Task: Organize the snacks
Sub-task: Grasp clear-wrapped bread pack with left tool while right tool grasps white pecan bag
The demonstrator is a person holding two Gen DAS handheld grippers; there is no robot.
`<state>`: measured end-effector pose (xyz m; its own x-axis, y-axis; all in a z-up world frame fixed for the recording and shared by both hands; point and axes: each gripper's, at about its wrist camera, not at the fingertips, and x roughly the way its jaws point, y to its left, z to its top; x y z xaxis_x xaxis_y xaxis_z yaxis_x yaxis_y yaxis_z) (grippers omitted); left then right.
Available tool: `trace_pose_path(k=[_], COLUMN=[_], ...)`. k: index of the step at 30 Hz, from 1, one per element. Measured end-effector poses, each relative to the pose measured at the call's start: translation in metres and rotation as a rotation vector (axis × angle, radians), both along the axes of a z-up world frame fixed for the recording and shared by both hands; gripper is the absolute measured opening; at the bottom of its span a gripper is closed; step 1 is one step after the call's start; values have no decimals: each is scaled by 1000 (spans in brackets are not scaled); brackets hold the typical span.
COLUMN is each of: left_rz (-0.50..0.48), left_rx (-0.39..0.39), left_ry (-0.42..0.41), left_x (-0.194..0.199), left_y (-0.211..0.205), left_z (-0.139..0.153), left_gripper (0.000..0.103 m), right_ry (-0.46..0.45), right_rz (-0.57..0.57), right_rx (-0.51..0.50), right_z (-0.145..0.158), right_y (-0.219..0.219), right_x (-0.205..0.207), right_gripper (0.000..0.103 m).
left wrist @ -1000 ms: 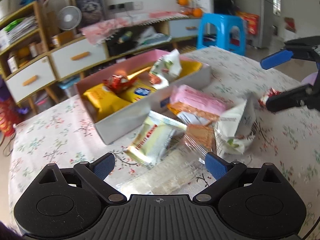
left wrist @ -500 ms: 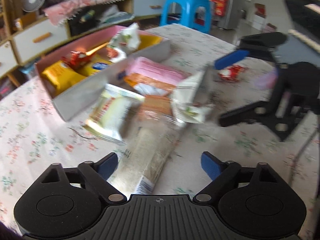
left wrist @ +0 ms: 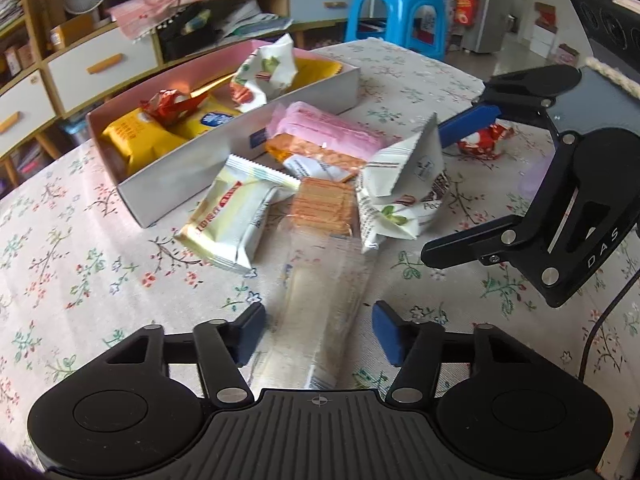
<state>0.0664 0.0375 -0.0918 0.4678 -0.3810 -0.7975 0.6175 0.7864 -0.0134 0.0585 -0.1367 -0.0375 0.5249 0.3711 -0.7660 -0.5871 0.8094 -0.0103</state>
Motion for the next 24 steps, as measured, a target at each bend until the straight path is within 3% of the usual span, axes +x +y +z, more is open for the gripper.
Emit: trace_pose_path(k=[6, 10, 19, 24], left_rz=[94, 147, 253, 291], left_rx=[-7, -18, -39, -45], left_ry=[13, 27, 59, 73], left_x=[2, 0, 3, 5], left_y=[2, 1, 4, 7], left_z=[2, 4, 6, 7], left_gripper=[36, 30, 23, 21], right_ry=[18, 33, 55, 58], right_rz=[-39, -57, -80, -59], right_rx=[15, 33, 57, 70], right_z=[-4, -3, -3, -2], right_y=[1, 3, 6, 4], right_x=[9, 14, 18, 15], right_gripper=[91, 84, 42, 35])
